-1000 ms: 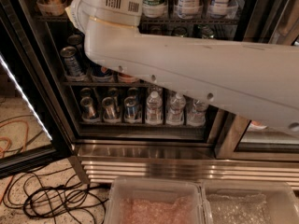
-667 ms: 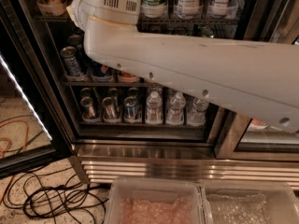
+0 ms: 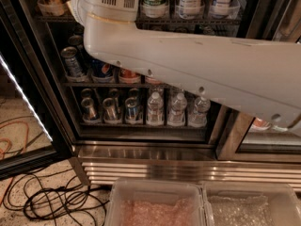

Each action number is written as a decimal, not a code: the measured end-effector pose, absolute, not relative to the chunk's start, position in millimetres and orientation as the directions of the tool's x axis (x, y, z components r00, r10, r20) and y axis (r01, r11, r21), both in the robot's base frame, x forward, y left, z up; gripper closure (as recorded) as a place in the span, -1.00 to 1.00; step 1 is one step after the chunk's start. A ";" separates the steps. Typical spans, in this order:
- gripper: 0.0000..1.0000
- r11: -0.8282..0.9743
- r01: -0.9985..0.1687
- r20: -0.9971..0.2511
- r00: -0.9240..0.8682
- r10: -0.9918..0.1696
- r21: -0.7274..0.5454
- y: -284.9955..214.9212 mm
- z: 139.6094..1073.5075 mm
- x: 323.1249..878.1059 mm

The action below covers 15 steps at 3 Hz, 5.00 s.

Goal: Pick orange can from top shelf of fridge

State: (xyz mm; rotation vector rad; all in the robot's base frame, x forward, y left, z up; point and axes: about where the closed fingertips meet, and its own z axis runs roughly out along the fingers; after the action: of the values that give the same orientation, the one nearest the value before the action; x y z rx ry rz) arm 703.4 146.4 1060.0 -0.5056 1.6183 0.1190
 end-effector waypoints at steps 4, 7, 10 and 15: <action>-0.36 0.894 -0.379 -0.969 0.036 -0.243 -0.238 159.7 1079.4 728.4; -0.28 0.916 -0.301 -0.963 0.042 -0.265 -0.265 152.8 1097.2 757.4; 0.54 0.918 -0.298 -0.964 0.028 -0.264 -0.261 153.8 1094.3 762.8; 1.00 0.899 -0.405 -0.983 -0.001 -0.186 -0.169 134.8 1102.7 738.0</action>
Offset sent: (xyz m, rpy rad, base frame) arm 0.0213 0.0106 0.0113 0.0216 -0.0441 0.0044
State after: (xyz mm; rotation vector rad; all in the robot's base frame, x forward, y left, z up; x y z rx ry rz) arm 738.0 134.8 1102.7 -0.4723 1.5814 0.1827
